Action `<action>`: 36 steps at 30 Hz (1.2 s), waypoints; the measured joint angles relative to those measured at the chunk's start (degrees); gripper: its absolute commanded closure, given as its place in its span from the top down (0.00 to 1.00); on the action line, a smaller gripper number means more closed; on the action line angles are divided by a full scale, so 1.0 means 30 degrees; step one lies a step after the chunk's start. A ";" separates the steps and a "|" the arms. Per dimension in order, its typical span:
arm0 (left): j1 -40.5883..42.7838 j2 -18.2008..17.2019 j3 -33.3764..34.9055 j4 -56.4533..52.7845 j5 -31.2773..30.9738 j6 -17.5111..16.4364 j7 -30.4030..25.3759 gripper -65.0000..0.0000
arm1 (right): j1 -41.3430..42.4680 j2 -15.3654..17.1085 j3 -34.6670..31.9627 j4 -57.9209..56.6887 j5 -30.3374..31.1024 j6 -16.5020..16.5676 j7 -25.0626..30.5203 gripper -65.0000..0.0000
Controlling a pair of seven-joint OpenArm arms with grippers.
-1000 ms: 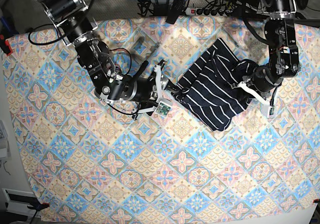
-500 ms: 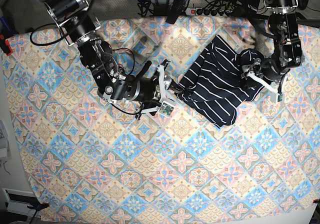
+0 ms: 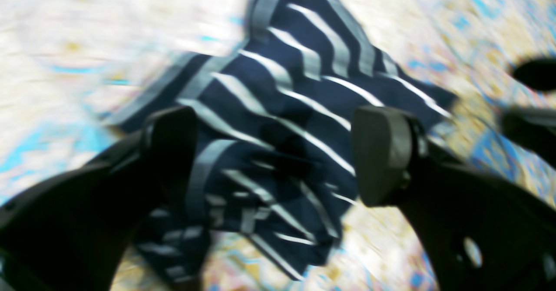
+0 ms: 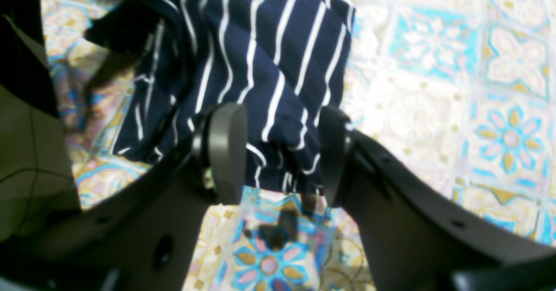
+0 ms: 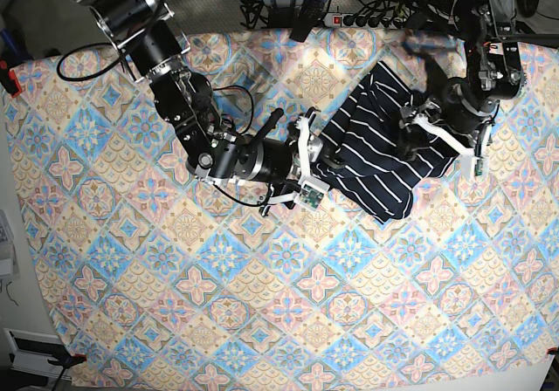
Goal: Fold the T-shirt properly
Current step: 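Hold the bundle with both grippers and drag it toward the left arm, then release the right gripper and reposition it at the bundle's corner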
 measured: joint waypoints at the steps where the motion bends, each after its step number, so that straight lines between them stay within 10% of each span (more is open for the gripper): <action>1: 0.0044 -0.0015 0.0248 -0.0138 0.0007 0.0000 -0.0066 0.76 | 0.0087 -0.0073 0.0000 0.0000 0.0306 -0.0102 0.0036 0.34; 6: 0.0226 0.0109 0.1705 -0.0911 0.0153 0.0124 0.0000 0.51 | 0.0532 -0.0874 0.0007 -0.0306 0.1013 -0.0015 0.0146 0.16; 14: 0.0357 0.0066 0.2011 -0.3585 0.0219 0.0197 -0.0175 0.15 | 0.1588 -0.2492 -0.0022 -0.6433 0.0474 -0.0051 0.0284 0.16; 25: -0.0670 0.0029 0.2018 -0.6564 0.2914 -0.0546 -0.0262 0.17 | 0.2113 -0.3177 -0.0007 -1.1118 -0.2601 -0.0073 0.1195 0.15; 36: -0.4014 -0.1086 0.4809 -0.8808 0.5552 -0.0284 -0.1443 0.17 | 0.0969 -0.1115 0.0029 -0.9522 -0.1836 0.0189 0.0612 0.15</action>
